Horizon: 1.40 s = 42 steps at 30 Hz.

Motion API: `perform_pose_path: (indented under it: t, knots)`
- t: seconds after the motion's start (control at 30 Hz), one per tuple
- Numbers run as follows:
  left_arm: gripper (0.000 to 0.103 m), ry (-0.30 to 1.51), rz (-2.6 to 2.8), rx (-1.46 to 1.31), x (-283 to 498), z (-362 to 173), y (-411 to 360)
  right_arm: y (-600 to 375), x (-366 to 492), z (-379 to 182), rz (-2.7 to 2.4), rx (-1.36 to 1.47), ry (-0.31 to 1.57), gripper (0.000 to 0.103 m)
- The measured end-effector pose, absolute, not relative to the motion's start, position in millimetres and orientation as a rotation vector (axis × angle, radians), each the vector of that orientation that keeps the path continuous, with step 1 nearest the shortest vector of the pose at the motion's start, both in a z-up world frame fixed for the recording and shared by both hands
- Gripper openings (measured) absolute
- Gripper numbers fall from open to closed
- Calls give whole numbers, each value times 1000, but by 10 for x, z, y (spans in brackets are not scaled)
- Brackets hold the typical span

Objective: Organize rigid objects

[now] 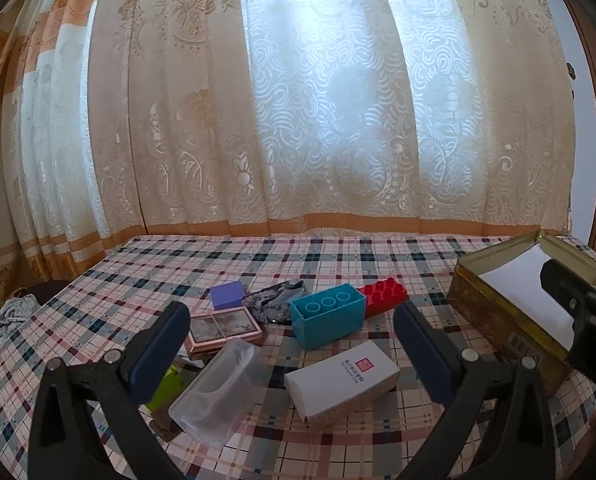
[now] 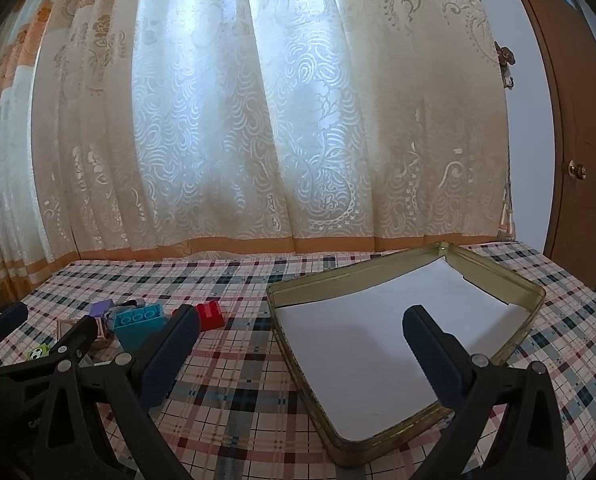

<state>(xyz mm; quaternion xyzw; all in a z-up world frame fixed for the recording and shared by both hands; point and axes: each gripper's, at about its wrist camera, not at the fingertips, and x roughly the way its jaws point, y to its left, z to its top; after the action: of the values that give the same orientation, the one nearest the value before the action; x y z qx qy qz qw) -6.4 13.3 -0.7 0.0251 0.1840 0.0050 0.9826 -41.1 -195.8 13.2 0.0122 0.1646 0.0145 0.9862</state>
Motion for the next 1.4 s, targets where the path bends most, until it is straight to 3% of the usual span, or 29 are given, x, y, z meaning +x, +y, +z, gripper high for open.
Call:
perform_pose_path:
  t: [1.07, 1.4]
  knots:
    - [103, 439, 60, -6, -92, -61, 311, -1783, -419, 96, 92, -39, 337, 103]
    - [103, 477, 178, 12, -358, -89, 973, -1552, -404, 6, 255, -86, 400, 103]
